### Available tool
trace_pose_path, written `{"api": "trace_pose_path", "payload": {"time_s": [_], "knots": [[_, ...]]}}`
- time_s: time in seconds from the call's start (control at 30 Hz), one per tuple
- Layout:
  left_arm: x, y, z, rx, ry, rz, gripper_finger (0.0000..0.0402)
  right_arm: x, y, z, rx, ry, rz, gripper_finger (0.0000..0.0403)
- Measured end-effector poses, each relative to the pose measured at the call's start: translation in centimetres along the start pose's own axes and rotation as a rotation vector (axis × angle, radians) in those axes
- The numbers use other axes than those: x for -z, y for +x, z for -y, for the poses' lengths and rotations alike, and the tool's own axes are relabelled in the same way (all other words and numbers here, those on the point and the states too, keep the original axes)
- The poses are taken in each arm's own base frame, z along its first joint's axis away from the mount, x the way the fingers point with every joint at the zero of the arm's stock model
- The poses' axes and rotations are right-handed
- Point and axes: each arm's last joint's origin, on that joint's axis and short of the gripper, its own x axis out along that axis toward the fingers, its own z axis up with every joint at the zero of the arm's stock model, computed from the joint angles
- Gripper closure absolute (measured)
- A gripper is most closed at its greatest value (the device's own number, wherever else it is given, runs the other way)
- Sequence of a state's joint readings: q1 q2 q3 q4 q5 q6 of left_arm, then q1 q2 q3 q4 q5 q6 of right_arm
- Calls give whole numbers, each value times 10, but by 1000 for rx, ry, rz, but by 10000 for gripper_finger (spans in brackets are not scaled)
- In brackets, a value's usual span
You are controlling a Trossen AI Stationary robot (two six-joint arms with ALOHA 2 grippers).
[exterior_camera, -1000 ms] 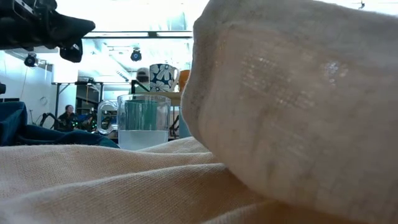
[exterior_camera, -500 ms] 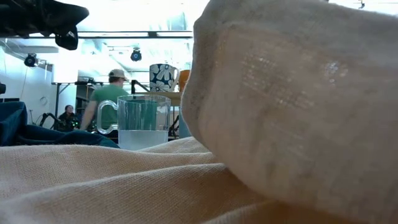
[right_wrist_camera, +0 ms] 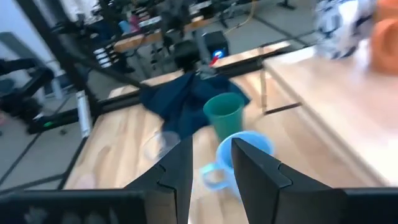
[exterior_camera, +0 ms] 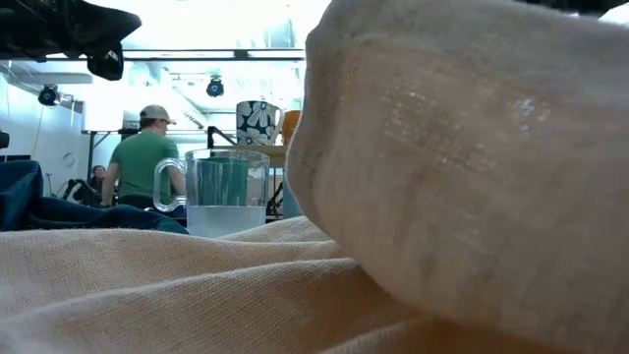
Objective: Stack small to large cups/mugs on shelf
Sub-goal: Put the white mug on the shelf
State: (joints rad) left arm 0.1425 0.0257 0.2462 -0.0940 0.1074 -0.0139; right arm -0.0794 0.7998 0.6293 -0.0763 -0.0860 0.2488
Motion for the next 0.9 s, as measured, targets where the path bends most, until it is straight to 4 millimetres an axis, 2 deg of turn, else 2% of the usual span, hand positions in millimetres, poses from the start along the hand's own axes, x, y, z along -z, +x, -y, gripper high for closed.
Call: {"api": "trace_pose_path", "payload": {"time_s": [0.2, 0.37, 0.57, 0.9], "knots": [[0, 0, 0, -1, 1, 2, 402, 10, -12, -16, -96, 14, -84, 302], [-2, 0, -1, -33, 4, 17, 402, 10, -26, -26, -134, -84, -23, 317], [-7, 0, -2, -72, 10, 77, 402, 26, -43, -20, -94, -133, 50, 330], [-9, -1, -5, -187, 4, 96, 402, 63, -51, -9, -143, -110, 76, 329]]}}
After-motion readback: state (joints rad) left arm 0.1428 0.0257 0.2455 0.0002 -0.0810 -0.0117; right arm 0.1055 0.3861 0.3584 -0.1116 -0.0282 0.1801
